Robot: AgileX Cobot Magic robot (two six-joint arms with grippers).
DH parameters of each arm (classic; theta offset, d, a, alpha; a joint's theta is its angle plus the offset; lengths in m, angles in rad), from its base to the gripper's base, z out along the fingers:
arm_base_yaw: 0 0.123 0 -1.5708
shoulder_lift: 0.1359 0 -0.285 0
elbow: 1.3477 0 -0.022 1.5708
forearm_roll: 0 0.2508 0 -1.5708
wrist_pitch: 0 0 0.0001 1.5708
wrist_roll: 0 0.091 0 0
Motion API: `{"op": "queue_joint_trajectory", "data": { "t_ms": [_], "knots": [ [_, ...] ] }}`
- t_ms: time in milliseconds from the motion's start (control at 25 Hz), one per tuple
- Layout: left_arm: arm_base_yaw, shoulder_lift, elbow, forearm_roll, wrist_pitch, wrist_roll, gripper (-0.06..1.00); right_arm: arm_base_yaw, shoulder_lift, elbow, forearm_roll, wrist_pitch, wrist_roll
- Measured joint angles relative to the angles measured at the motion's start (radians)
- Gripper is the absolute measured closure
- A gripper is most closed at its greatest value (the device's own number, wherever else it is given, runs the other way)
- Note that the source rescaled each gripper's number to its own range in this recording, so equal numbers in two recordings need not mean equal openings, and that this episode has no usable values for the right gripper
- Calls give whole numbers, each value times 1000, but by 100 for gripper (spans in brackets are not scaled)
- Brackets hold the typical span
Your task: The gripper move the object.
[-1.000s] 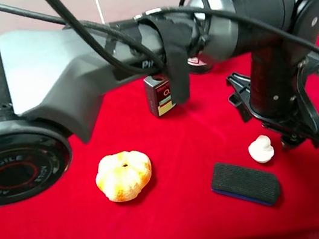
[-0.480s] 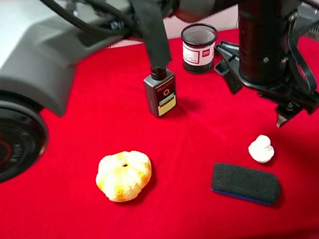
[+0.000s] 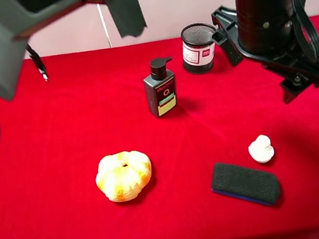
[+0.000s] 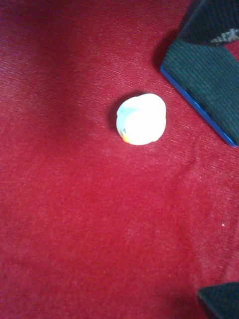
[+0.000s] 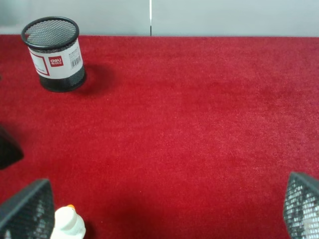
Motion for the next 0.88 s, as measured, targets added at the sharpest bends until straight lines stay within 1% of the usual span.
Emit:
{"op": "queue_joint_trajectory", "data": {
  "t_ms": [160,440,640,880],
  "knots": [
    [6,-28,0,11,0,0,2,0,0,0,0,0,0],
    [32,-107,0,18,1,28,2,0,0,0,0,0,0],
    [48,-160,1,40,1,37,2,0,0,0,0,0,0],
    [71,-242,77,52,1,37,2,0,0,0,0,0,0]
  ]
}}
